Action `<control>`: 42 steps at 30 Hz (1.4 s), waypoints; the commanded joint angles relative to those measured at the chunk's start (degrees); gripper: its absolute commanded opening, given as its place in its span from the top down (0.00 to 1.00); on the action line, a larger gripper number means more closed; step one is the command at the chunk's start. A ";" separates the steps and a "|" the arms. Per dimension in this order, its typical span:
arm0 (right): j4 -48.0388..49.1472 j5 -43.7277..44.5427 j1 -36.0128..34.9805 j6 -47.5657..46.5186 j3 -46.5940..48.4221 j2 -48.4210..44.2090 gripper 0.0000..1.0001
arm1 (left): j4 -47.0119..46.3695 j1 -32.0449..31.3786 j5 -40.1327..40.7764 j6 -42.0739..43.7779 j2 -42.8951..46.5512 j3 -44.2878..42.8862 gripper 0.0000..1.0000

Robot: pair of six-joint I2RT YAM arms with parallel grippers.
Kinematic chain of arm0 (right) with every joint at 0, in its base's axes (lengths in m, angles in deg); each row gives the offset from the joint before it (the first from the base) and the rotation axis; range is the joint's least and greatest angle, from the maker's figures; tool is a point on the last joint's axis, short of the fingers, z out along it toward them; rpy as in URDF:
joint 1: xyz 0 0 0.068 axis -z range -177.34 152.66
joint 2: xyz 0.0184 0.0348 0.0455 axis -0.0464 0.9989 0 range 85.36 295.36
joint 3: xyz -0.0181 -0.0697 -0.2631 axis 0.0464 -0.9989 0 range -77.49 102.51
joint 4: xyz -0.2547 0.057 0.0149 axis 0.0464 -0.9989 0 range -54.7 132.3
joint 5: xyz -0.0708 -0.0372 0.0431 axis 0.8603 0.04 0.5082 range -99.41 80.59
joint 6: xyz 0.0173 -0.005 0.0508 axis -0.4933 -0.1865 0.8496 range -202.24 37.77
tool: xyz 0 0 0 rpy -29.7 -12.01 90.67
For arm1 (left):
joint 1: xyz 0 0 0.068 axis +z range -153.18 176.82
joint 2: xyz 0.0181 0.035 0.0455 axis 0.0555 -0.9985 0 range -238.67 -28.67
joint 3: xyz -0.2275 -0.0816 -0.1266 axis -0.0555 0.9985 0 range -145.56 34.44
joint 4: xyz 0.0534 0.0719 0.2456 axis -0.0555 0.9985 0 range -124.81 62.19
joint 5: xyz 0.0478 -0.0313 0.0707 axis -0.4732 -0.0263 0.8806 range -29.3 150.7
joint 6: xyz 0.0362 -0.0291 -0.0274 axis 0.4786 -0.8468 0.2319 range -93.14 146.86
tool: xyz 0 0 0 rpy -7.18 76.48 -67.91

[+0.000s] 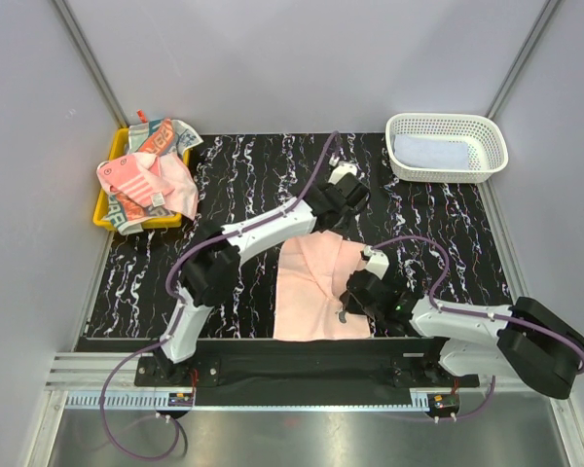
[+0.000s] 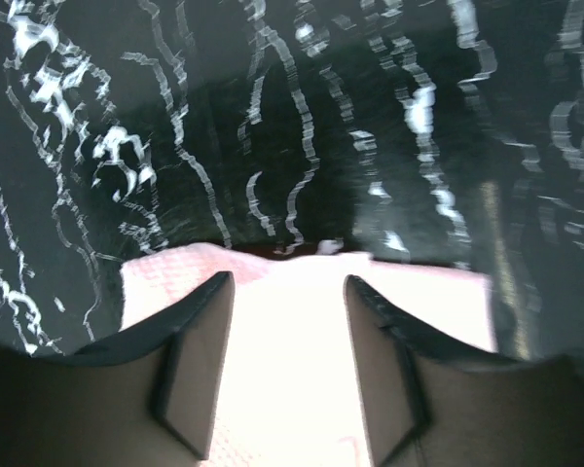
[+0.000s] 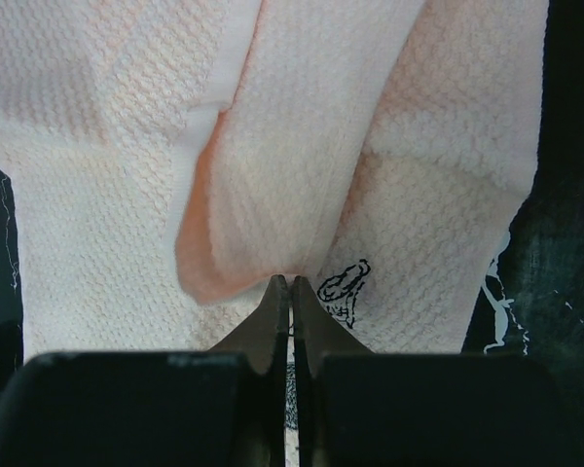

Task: Fold and stack the towels
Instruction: Flatten out the crumpled towel

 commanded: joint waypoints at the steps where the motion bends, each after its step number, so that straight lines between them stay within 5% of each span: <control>1: -0.47 1.57 -0.03 0.14 -0.06 -1.41 1.00 | -0.47 -1.82 -4.79 0.27 1.00 -2.57 0.49; 9: -5.03 2.71 -0.03 0.23 -0.32 -5.01 1.00 | -0.65 -2.88 -7.45 -1.14 -6.65 -6.17 0.52; 16: -6.09 2.63 -0.03 0.32 -0.59 -6.16 1.00 | 1.64 -2.88 -0.62 -2.45 -11.23 -8.46 0.51; 33: -6.09 2.27 -0.03 1.20 -1.46 -6.33 1.00 | -3.37 -0.15 -0.50 -4.83 -6.66 -0.38 0.61; 42: -6.18 2.10 -0.03 1.55 -1.38 -5.81 1.00 | -7.59 0.11 -2.44 -4.30 -1.48 4.46 0.54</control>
